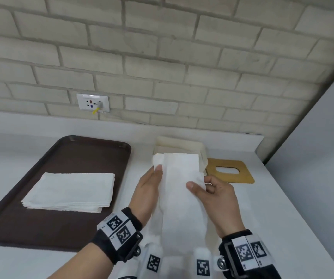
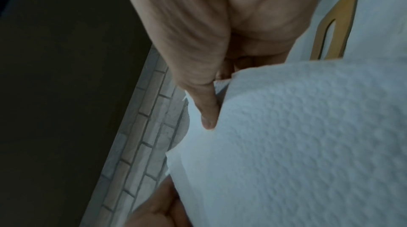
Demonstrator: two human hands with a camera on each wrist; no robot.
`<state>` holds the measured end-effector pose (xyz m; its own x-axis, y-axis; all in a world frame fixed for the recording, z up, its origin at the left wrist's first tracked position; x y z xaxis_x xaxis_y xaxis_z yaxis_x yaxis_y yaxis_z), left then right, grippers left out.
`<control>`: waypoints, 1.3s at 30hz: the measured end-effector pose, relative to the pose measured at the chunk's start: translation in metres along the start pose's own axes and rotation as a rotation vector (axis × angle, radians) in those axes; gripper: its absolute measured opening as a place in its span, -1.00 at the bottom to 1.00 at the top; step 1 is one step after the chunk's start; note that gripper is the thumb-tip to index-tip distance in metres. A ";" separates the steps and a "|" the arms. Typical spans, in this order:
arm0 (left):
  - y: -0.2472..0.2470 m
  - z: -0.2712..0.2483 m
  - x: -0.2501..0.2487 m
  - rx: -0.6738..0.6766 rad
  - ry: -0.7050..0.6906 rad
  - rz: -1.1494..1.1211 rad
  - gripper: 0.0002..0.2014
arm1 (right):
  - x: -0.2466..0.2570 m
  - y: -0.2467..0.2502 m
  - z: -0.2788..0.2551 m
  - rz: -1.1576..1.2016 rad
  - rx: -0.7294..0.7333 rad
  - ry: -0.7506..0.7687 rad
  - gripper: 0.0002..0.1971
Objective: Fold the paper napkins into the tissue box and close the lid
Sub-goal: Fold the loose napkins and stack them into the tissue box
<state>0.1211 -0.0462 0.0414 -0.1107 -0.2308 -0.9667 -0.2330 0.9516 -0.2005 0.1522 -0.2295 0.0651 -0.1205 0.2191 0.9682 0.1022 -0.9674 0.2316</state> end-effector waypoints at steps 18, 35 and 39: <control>-0.031 0.014 -0.001 -0.034 -0.092 0.155 -0.67 | 0.014 0.087 -0.021 -0.052 -0.166 0.146 -0.82; -0.049 0.007 -0.008 0.129 -0.081 0.109 -0.58 | 0.004 0.039 0.022 -0.070 -0.143 0.200 -0.56; -0.051 0.008 0.002 0.203 -0.071 0.054 -0.55 | -0.003 0.030 0.022 -0.161 -0.177 0.231 -0.52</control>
<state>0.1403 -0.0940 0.0487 -0.0476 -0.1707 -0.9842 -0.0280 0.9851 -0.1695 0.1770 -0.2562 0.0715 -0.3438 0.3557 0.8691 -0.1073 -0.9343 0.3400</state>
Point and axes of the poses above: each hand's wrist, its own z-axis towards the middle knuckle, its own y-axis out of the back of the hand, x = y × z, the point moved 4 cm from there along z, towards the middle knuckle, and after that the axes turned 5 degrees about y, right-handed, at the moved point
